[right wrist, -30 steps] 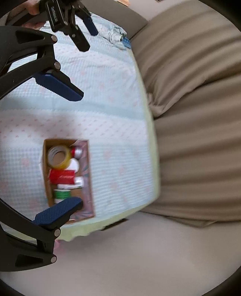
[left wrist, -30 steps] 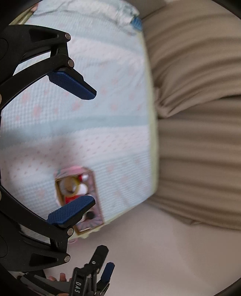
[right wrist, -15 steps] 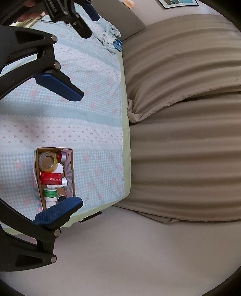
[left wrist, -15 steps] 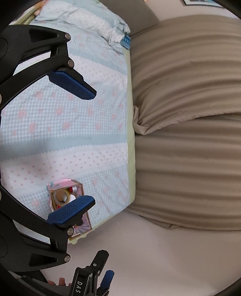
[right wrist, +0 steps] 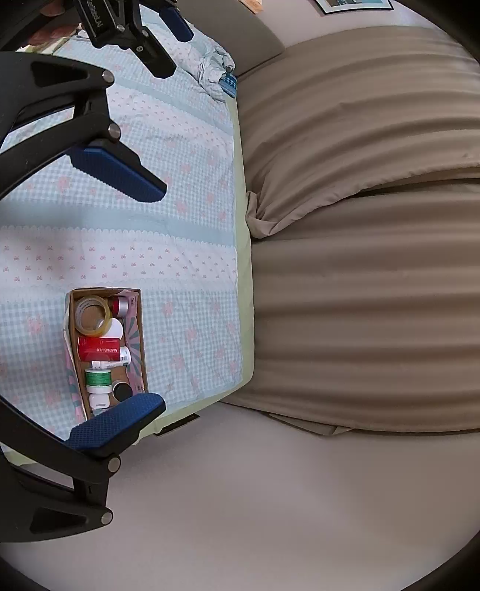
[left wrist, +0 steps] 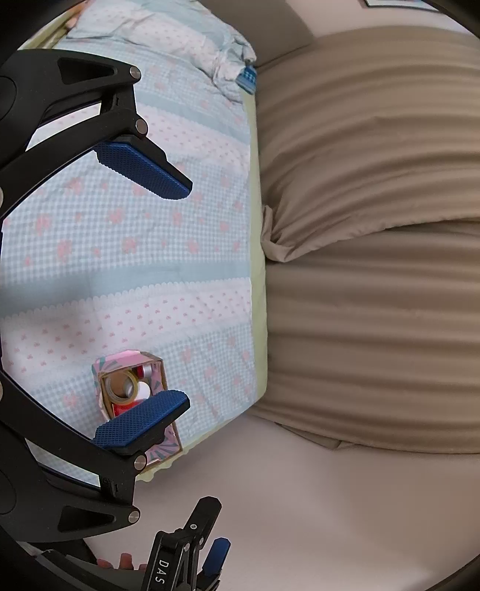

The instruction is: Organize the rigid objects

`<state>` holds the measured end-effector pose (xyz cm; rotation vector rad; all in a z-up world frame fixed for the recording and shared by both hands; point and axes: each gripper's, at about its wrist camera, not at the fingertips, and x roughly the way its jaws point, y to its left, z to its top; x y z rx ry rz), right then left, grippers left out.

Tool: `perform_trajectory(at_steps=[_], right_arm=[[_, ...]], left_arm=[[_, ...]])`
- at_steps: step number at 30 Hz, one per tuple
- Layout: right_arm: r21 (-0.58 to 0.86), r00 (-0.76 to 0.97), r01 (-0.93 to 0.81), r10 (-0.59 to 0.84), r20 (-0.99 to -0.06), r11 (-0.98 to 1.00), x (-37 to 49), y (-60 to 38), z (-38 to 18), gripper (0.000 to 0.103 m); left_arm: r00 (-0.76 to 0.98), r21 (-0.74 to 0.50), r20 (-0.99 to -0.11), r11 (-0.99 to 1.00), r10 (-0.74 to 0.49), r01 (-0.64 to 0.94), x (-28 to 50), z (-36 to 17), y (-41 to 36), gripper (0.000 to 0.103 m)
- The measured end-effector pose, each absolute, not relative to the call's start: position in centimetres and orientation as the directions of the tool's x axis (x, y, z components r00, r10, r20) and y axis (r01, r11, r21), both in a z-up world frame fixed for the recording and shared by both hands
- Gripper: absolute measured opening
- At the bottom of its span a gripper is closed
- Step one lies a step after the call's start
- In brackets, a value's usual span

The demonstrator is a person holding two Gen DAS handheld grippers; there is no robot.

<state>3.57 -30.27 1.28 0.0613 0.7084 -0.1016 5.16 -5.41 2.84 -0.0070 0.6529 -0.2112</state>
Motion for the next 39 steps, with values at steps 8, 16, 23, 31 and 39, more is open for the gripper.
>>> perform_trajectory(at_steps=[8, 16, 23, 31, 39], right_arm=[[0.018, 0.759, 0.108, -0.071, -0.647, 0.994, 3.63, -30.32, 1.33, 0.103], [0.016, 0.758, 0.109, -0.072, -0.649, 0.994, 3.63, -30.35, 1.37, 0.103], [0.016, 0.759, 0.102, -0.067, -0.647, 0.995, 3.59, -30.24, 1.36, 0.103], [0.018, 0.764, 0.088, -0.056, -0.642, 0.996, 3.56, -30.21, 1.40, 0.103], [0.012, 0.767, 0.087, -0.059, -0.639, 0.996, 3.65, -30.31, 1.64, 0.103]], left_arm=[[0.775, -0.076, -0.604, 0.981, -0.188, 0.179, 4.99, 3.04, -5.41, 0.103], [0.775, -0.074, -0.604, 0.981, -0.187, 0.178, 4.92, 3.05, -5.49, 0.103], [0.779, -0.065, -0.602, 0.983, -0.178, 0.174, 4.69, 2.99, -5.60, 0.103], [0.783, -0.055, -0.598, 0.983, -0.171, 0.173, 4.59, 2.89, -5.80, 0.103], [0.781, -0.058, -0.600, 0.983, -0.173, 0.173, 4.65, 2.99, -5.84, 0.103]])
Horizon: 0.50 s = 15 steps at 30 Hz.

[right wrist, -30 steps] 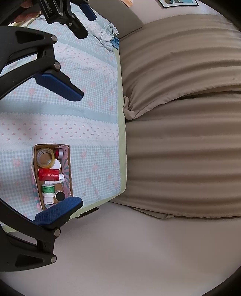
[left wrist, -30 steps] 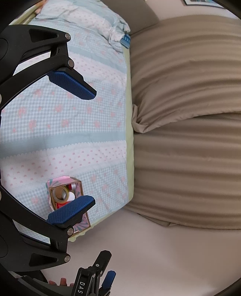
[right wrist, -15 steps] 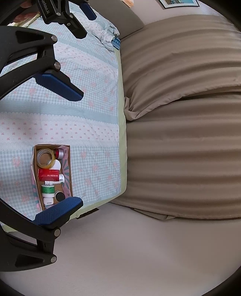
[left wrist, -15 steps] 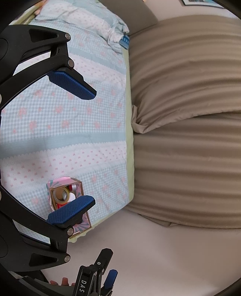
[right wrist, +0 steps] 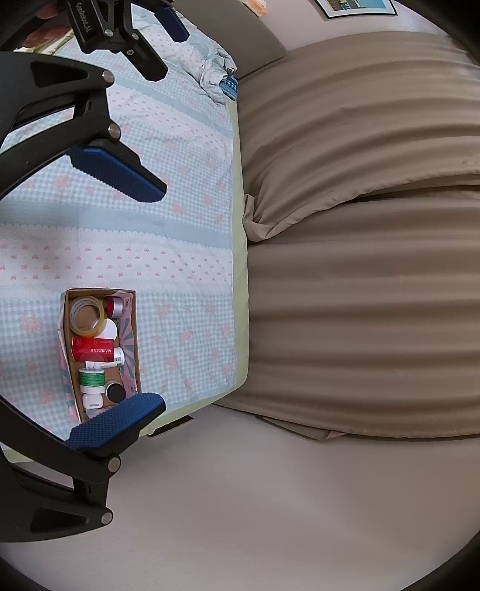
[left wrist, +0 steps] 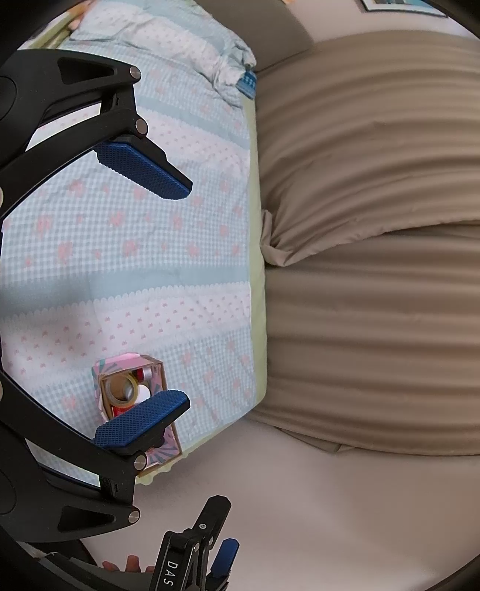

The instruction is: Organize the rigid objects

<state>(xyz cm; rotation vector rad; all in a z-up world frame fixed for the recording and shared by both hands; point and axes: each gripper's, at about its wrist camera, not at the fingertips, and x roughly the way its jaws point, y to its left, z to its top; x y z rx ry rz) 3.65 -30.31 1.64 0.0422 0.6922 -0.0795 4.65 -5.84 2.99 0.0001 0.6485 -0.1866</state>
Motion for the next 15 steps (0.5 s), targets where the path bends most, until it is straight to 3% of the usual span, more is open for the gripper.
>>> perform_trajectory(at_steps=[15], right_arm=[[0.008, 0.767, 0.092, -0.066, -0.638, 0.996, 4.03, -30.65, 1.67, 0.103]], left_arm=[[0.790, -0.041, -0.596, 0.988, -0.143, 0.149, 4.95, 3.17, -5.89, 0.103]])
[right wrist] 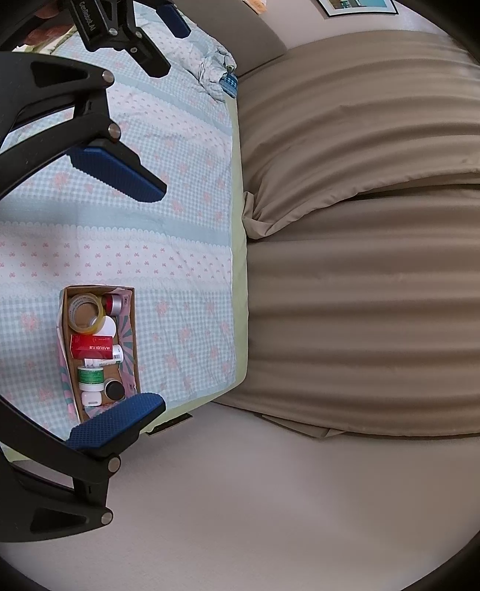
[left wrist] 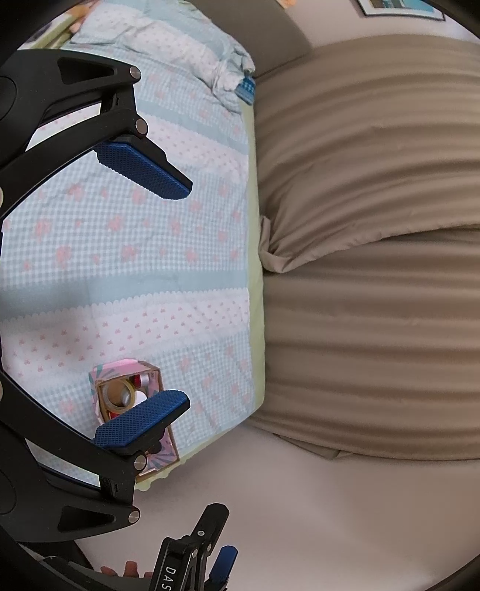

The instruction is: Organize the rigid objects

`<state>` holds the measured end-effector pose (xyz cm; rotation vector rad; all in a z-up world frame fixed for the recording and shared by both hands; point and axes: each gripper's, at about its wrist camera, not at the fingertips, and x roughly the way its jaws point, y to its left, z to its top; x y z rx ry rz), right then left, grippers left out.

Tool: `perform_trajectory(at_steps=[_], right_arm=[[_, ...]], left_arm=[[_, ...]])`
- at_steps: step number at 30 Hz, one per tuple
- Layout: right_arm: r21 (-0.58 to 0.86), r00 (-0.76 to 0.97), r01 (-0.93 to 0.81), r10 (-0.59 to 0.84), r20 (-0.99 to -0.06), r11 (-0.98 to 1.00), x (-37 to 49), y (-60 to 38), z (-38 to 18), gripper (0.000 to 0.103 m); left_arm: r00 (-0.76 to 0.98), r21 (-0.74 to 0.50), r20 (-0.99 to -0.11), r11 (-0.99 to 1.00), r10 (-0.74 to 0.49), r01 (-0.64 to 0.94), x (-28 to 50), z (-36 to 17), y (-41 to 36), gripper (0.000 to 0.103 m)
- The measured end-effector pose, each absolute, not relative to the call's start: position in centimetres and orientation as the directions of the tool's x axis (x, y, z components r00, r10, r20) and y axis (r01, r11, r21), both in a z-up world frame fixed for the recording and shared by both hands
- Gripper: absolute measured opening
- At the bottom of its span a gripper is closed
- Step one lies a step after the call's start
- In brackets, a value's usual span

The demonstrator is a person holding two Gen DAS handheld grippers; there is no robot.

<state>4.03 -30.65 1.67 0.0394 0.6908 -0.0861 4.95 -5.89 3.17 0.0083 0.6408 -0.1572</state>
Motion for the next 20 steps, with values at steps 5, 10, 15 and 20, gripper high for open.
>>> perform_trajectory(at_steps=[5, 10, 15, 20], right_arm=[[0.009, 0.768, 0.091, -0.065, -0.638, 0.996, 4.04, -30.68, 1.66, 0.103], [0.010, 0.768, 0.093, -0.065, -0.637, 0.996, 4.08, -30.59, 1.64, 0.103], [0.010, 0.766, 0.091, -0.064, -0.640, 0.996, 4.14, -30.58, 1.61, 0.103], [0.012, 0.762, 0.089, -0.061, -0.644, 0.996, 4.61, -30.28, 1.61, 0.103]], left_arm=[[0.812, -0.032, -0.566, 0.988, -0.140, 0.148, 4.71, 3.22, -6.16, 0.103], [0.851, -0.015, -0.515, 0.993, -0.106, 0.115, 4.24, 3.74, -6.20, 0.103], [0.848, -0.018, -0.521, 0.994, -0.102, 0.108, 4.60, 3.48, -6.03, 0.103], [0.845, -0.006, -0.526, 0.994, -0.097, 0.111, 4.79, 2.96, -5.92, 0.103]])
